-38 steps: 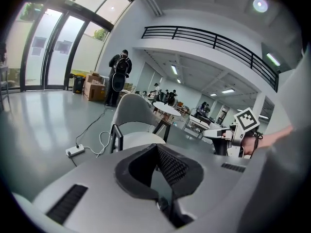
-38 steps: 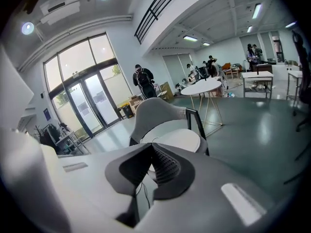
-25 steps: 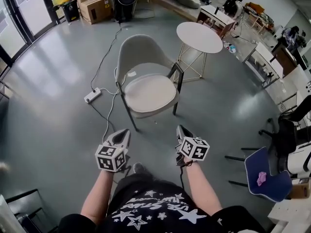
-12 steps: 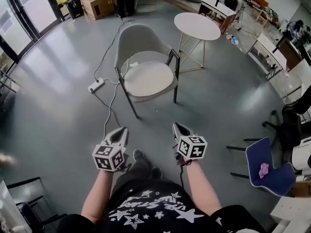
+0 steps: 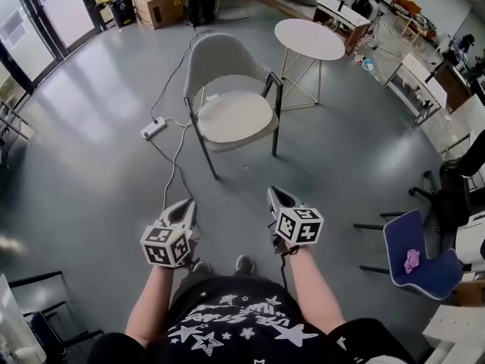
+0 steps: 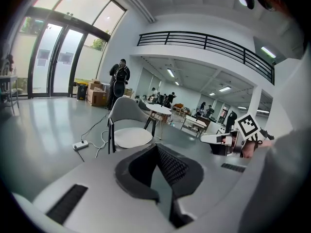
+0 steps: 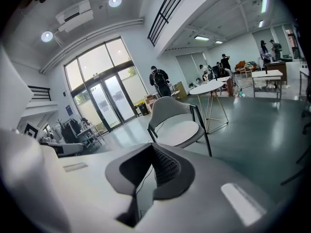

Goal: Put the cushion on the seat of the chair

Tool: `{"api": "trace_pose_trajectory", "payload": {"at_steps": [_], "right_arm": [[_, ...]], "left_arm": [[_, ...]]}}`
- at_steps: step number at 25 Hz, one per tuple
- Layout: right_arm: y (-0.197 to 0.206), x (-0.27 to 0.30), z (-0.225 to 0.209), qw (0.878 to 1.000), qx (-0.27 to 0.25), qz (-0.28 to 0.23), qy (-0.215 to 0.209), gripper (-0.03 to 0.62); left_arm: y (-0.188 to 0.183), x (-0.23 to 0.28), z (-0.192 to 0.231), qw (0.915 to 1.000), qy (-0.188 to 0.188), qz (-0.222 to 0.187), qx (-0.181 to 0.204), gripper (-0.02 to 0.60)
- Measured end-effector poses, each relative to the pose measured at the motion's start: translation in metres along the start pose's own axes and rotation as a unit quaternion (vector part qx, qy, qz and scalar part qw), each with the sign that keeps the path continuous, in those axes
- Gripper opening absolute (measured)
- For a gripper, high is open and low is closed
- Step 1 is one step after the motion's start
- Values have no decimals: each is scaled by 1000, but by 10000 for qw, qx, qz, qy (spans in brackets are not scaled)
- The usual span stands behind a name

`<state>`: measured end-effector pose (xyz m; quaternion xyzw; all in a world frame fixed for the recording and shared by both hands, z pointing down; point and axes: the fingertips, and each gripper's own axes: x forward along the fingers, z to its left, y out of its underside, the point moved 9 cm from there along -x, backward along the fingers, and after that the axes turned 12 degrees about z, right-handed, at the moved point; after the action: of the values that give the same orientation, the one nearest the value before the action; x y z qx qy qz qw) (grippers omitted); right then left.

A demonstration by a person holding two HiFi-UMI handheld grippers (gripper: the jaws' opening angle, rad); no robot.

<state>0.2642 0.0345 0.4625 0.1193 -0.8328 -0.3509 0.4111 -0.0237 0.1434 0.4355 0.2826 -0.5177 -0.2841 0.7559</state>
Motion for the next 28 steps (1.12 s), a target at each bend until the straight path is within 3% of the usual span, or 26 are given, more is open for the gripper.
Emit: {"api": "trace_pose_trajectory", "payload": {"at_steps": [5, 14, 28], "right_arm": [[-2, -5, 17, 9996, 48, -185, 228, 3], [7, -13, 89, 9976, -158, -372, 560, 2], [46, -22, 153, 9952, -181, -459, 843, 3]], "left_arm": [[-9, -5, 13, 9996, 212, -121, 152, 8], [-16, -33, 50, 9969, 591, -185, 492, 8], [11, -71, 79, 9937, 877, -222, 657, 8]]}}
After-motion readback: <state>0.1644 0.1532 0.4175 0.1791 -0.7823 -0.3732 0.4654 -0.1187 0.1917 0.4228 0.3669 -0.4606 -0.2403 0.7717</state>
